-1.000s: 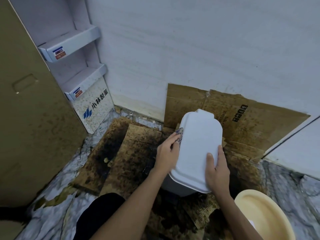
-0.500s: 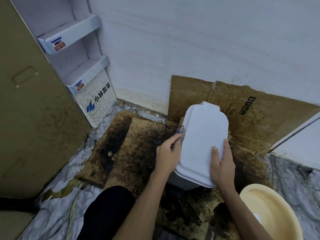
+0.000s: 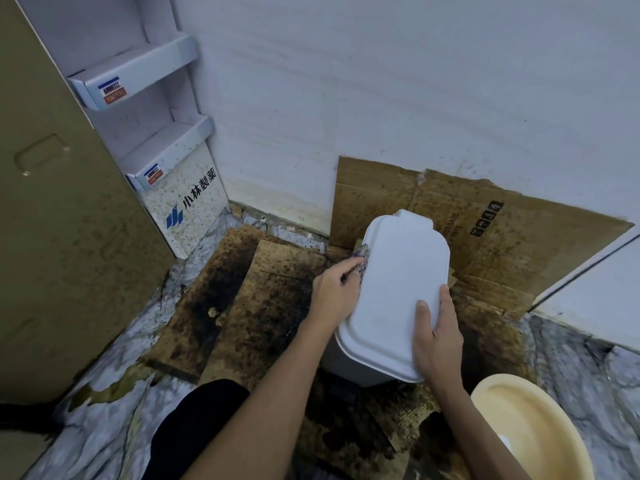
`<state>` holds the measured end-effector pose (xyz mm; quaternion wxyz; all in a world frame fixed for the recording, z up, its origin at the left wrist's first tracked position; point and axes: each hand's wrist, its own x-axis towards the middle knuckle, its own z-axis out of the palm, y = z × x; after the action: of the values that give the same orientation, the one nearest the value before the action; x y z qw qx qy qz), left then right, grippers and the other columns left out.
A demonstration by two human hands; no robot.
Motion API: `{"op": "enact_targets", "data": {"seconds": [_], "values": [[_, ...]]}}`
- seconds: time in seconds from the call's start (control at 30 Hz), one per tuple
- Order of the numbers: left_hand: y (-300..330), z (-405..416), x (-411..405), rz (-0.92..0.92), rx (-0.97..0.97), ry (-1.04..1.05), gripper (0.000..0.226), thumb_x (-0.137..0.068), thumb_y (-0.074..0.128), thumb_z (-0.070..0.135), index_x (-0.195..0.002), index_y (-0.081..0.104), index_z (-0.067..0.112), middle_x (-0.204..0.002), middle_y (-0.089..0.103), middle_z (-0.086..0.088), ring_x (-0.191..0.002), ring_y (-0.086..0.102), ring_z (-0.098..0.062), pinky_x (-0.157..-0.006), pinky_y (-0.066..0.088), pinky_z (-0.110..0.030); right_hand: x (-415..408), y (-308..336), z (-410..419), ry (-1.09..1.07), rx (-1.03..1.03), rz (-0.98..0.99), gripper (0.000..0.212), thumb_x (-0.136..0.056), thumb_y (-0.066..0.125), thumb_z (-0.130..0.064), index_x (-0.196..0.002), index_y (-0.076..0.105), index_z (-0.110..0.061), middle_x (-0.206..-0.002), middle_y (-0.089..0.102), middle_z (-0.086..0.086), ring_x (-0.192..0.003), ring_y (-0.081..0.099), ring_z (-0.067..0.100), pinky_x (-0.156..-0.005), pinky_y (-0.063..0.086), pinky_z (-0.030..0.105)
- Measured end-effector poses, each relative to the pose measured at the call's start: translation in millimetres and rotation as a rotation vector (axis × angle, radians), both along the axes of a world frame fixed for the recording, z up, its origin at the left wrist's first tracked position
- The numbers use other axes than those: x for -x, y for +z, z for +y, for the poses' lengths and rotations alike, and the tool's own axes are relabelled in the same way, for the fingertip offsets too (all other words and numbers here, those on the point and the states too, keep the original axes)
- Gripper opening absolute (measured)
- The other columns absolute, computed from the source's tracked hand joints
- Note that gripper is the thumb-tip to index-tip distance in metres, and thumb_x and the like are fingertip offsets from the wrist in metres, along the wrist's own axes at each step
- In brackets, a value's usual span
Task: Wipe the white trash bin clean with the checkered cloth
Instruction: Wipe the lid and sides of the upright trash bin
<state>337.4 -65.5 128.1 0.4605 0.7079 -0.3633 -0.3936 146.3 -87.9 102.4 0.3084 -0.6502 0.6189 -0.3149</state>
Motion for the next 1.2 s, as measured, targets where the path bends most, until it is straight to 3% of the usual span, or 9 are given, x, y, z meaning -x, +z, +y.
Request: {"op": "enact_targets", "data": {"seconds": [0.07, 0.2, 0.27, 0.5, 0.67, 0.83, 0.97, 1.07, 1.2], "values": [[0, -29, -5, -0.037, 0.017, -0.043, 0.037, -0.1, 0.048, 0.025, -0.133, 0.065, 0.029, -0.14, 0.061, 0.006, -0.125, 0.057, -0.015, -0.11, 0.043, -0.035, -1, 0, 0, 0.001, 0.0, -0.007, 0.075, -0.091, 0.034, -0.061, -0.155, 0.02, -0.024, -0.161, 0.025, -0.004, -0.146, 0.026, 0.019, -0.119, 0.024, 0.046], [-1, -71, -18, -0.167, 0.049, -0.132, 0.039, -0.102, 0.045, 0.017, -0.137, 0.062, 0.018, -0.143, 0.058, -0.001, -0.133, 0.05, -0.018, -0.107, 0.033, -0.02, 0, -2, -1, 0.007, -0.002, -0.01, 0.075, -0.091, 0.033, -0.062, -0.155, 0.019, -0.025, -0.161, 0.024, -0.004, -0.146, 0.026, 0.019, -0.118, 0.026, 0.048], [-5, -73, -22, -0.235, 0.062, -0.142, 0.038, -0.102, 0.046, 0.017, -0.137, 0.062, 0.017, -0.142, 0.059, -0.002, -0.132, 0.051, -0.018, -0.105, 0.034, -0.019, 0, -2, 0, 0.003, 0.002, -0.016, 0.075, -0.091, 0.034, -0.062, -0.155, 0.02, -0.025, -0.161, 0.024, -0.005, -0.146, 0.026, 0.018, -0.119, 0.025, 0.046], [-14, -19, -6, -0.269, 0.099, -0.066, 0.038, -0.101, 0.046, 0.014, -0.135, 0.063, 0.014, -0.138, 0.062, 0.0, -0.128, 0.054, -0.012, -0.108, 0.034, -0.016, -4, -2, 0, -0.019, 0.014, -0.019, 0.073, -0.092, 0.035, -0.059, -0.154, 0.021, -0.023, -0.16, 0.027, -0.003, -0.145, 0.028, 0.019, -0.118, 0.025, 0.041], [-10, 45, 10, -0.31, 0.101, 0.01, 0.036, -0.097, 0.051, 0.009, -0.128, 0.069, 0.011, -0.129, 0.067, -0.001, -0.115, 0.058, -0.006, -0.091, 0.029, 0.006, -7, -1, 2, -0.028, 0.026, -0.002, 0.072, -0.093, 0.034, -0.058, -0.154, 0.02, -0.022, -0.16, 0.027, -0.001, -0.145, 0.029, 0.021, -0.118, 0.025, 0.042], [-9, 82, 24, -0.364, 0.095, 0.08, 0.033, -0.093, 0.055, 0.007, -0.123, 0.071, 0.009, -0.122, 0.07, 0.0, -0.105, 0.057, -0.001, -0.087, 0.027, 0.008, -4, -2, 4, -0.033, 0.018, 0.005, 0.072, -0.094, 0.032, -0.059, -0.155, 0.018, -0.024, -0.161, 0.027, -0.001, -0.145, 0.03, 0.023, -0.117, 0.028, 0.046], [-10, 96, 28, -0.413, 0.126, 0.084, 0.032, -0.091, 0.06, 0.006, -0.119, 0.074, 0.011, -0.121, 0.071, 0.001, -0.108, 0.062, -0.005, -0.093, 0.037, 0.001, -2, 0, 4, -0.025, -0.006, -0.026, 0.071, -0.094, 0.033, -0.059, -0.155, 0.018, -0.026, -0.161, 0.026, -0.003, -0.144, 0.031, 0.021, -0.116, 0.029, 0.048], [-11, 103, 29, -0.459, 0.198, 0.084, 0.03, -0.088, 0.062, 0.006, -0.114, 0.076, 0.013, -0.12, 0.071, 0.003, -0.108, 0.064, -0.007, -0.097, 0.051, -0.025, 0, 1, 5, -0.026, -0.022, -0.056, 0.066, -0.097, 0.035, -0.057, -0.155, 0.017, -0.029, -0.161, 0.026, -0.006, -0.144, 0.03, 0.019, -0.117, 0.028, 0.048], [-3, 98, 43, -0.602, 0.227, -0.049, 0.031, -0.092, 0.062, 0.012, -0.12, 0.073, 0.017, -0.127, 0.063, 0.007, -0.119, 0.052, -0.009, -0.103, 0.038, -0.016, -1, 8, 6, -0.055, -0.061, -0.148, 0.054, -0.104, 0.033, -0.045, -0.154, 0.024, -0.027, -0.16, 0.026, -0.008, -0.145, 0.026, 0.013, -0.12, 0.022, 0.039]]}}
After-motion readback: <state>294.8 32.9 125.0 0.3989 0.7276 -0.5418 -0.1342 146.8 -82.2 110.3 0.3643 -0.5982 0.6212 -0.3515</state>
